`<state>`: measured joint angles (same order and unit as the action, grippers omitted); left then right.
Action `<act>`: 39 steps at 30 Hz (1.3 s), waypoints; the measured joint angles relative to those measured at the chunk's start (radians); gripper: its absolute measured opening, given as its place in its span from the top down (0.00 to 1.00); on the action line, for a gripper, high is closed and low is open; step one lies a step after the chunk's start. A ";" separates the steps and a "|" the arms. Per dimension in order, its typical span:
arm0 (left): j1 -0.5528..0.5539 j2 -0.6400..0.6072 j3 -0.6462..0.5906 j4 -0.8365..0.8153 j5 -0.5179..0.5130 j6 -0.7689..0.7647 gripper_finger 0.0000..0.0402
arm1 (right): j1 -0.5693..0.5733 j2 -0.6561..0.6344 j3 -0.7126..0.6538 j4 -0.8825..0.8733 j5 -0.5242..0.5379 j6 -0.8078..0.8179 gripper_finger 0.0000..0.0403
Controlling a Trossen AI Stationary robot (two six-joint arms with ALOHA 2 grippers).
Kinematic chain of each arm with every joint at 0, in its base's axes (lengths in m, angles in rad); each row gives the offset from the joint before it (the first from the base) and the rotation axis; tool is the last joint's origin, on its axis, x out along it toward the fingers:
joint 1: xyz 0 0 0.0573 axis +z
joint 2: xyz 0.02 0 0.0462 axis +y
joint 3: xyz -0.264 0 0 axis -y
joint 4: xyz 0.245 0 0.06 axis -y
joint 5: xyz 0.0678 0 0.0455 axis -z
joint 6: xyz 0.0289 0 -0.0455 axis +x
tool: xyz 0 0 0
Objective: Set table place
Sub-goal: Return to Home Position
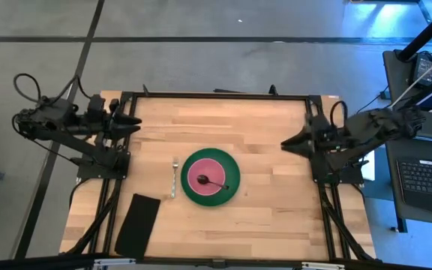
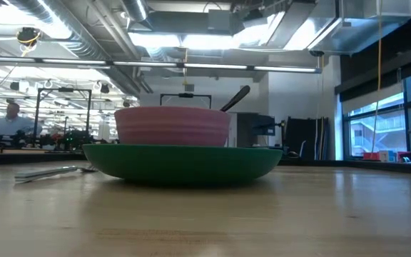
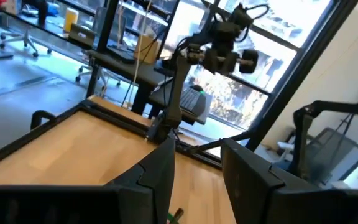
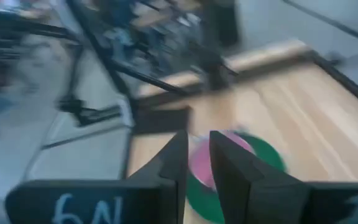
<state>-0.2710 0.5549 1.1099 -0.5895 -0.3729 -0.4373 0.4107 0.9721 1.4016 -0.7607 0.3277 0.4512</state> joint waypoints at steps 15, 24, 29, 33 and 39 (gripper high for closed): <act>0.000 -0.140 -0.557 0.645 0.161 0.028 0.69 | -0.037 -0.362 -0.821 1.035 -0.198 -0.034 0.83; 0.000 -0.308 -0.787 0.798 0.184 0.057 0.69 | -0.037 -0.548 -1.058 1.173 -0.184 -0.041 0.83; 0.000 -0.459 -0.790 0.687 0.161 0.124 0.69 | -0.037 -0.648 -1.122 1.173 -0.178 -0.072 0.83; 0.000 -0.499 -0.791 0.612 0.111 0.128 0.69 | -0.038 -0.692 -1.183 1.169 -0.146 -0.069 0.83; 0.000 -0.496 -0.850 0.692 0.167 0.086 0.69 | -0.039 -0.724 -1.258 1.252 -0.131 -0.054 0.83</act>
<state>-0.2707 0.0589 0.2600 0.1027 -0.2062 -0.3511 0.3721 0.2478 0.1433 0.4910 0.1967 0.3976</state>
